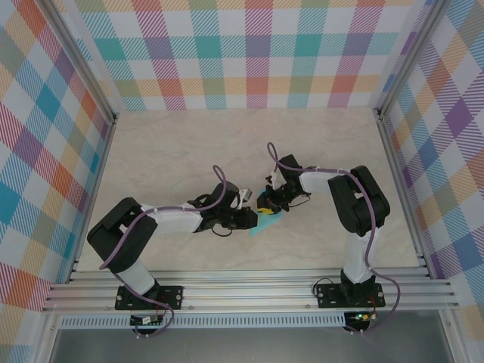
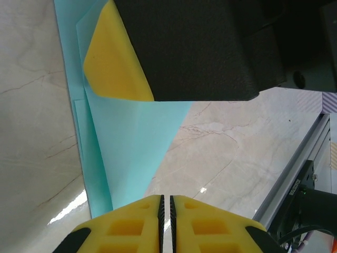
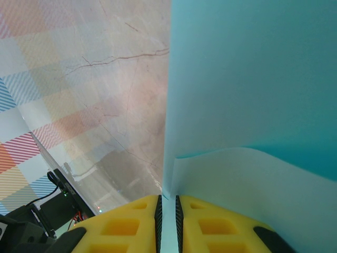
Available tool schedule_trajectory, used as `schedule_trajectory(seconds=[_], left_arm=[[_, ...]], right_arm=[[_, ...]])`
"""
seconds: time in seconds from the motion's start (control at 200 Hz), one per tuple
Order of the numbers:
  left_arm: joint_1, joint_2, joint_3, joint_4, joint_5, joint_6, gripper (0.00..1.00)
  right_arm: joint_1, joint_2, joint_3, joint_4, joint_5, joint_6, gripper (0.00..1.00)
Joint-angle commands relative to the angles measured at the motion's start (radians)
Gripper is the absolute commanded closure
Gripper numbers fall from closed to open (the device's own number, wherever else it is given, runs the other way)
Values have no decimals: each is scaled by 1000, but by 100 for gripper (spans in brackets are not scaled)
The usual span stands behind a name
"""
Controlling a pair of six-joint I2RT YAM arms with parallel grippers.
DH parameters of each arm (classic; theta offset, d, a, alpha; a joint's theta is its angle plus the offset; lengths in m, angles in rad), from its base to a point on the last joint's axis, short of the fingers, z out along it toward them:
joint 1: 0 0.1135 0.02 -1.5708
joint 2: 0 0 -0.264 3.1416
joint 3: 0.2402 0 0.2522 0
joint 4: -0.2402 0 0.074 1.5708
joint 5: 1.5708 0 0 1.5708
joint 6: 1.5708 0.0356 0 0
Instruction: Fold a paper plane with a square sheet of paper (pick it up from the middle)
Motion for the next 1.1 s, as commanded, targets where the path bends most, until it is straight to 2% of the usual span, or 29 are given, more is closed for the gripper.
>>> schedule_trajectory(seconds=[0.0,0.345,0.69,0.93,1.1], left_arm=[[8,27,14,36,10,-1,87],[7,105,29,48,18,10,87],[7,118,-6,-36,-72,32,90],[8,140,-43,-44,-105,2,96],[7,142,-53,-34,-108,-6,98]], right_arm=[[0,45,-23,-24,91,-4,82],[0,47,-15,-34,95,-8,82],[0,27,-4,-48,99,-9,82],[-3,-74,24,-85,120,-12,78],[-21,-190,4,-110,194,-4,77]])
